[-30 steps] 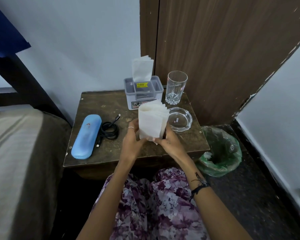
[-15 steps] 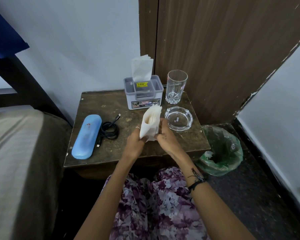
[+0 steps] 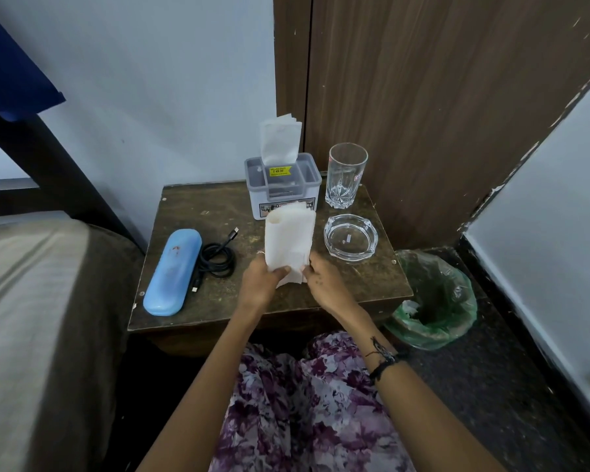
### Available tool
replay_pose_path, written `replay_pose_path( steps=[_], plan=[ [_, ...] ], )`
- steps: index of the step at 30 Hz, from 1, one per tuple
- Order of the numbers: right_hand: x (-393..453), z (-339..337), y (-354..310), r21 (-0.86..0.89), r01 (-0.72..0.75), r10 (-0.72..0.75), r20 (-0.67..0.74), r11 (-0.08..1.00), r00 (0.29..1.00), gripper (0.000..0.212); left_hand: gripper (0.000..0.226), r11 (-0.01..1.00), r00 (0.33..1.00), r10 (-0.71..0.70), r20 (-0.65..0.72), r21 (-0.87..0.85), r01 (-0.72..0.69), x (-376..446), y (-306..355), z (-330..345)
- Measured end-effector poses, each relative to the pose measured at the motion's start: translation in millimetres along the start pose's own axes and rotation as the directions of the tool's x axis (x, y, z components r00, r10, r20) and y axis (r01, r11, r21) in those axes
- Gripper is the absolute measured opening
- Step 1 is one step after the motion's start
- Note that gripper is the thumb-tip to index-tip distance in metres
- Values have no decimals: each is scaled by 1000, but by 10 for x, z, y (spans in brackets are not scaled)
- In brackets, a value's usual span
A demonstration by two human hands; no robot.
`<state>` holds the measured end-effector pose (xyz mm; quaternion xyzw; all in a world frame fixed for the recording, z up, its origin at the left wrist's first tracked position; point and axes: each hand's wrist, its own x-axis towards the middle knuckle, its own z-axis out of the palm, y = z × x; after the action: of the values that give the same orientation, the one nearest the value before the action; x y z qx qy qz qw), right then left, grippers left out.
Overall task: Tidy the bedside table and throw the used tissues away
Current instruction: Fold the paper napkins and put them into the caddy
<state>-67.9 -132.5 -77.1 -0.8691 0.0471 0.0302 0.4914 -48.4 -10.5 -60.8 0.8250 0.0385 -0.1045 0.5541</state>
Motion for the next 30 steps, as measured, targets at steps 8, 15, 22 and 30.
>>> replay_pose_path(
  steps=[8, 15, 22, 30],
  plan=[
    [9, -28, -51, 145, -41, 49, -49, 989, 998, 30, 22, 990, 994, 58, -92, -125, -69, -86, -85, -130],
    [-15, -32, -137, 217, -114, 114, 11, 970, 993, 35, 28, 983, 994, 87, -68, -156, -97, -78, -38, -105],
    [-7, -38, -99, 95, 25, -13, -121, 995, 993, 26, 36, 989, 993, 105, -61, -98, -110, -50, 3, -84],
    [1, -55, -51, 69, 26, -18, -121, 997, 992, 25, 23, 997, 997, 60, -51, -54, -63, -23, -58, -109]
  ],
)
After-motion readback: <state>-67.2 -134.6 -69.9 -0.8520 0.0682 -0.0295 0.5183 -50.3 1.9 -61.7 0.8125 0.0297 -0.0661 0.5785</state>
